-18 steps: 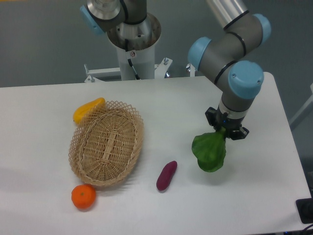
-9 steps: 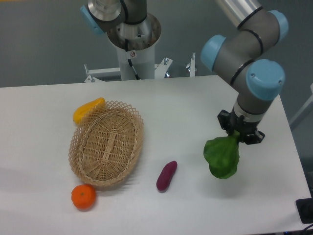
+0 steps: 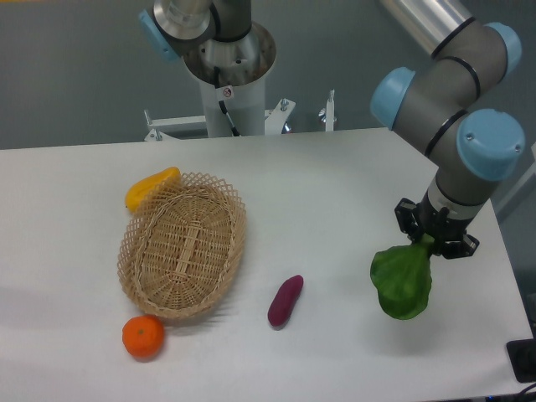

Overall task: Pick up the green vegetable from the table
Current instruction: 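Hold the bok choy raised above the table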

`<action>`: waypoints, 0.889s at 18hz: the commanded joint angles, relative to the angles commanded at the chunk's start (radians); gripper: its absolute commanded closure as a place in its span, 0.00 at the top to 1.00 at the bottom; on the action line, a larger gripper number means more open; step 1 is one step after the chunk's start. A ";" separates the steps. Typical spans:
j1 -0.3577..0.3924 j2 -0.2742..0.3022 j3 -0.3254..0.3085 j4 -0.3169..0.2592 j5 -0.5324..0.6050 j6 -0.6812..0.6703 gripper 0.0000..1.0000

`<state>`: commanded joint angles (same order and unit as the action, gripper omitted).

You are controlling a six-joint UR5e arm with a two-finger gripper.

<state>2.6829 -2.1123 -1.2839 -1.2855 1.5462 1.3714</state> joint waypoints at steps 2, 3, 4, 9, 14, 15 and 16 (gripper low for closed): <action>0.005 -0.002 0.003 -0.002 -0.003 0.002 0.08; 0.008 -0.002 0.005 -0.002 -0.009 0.003 0.08; 0.009 -0.002 0.005 -0.002 -0.011 0.003 0.07; 0.002 -0.002 0.003 0.002 -0.003 0.002 0.06; 0.002 -0.002 0.003 0.002 -0.002 0.003 0.06; 0.002 -0.002 0.002 0.002 -0.002 0.003 0.06; 0.002 -0.002 0.000 0.002 -0.002 0.003 0.06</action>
<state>2.6845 -2.1138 -1.2839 -1.2839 1.5447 1.3744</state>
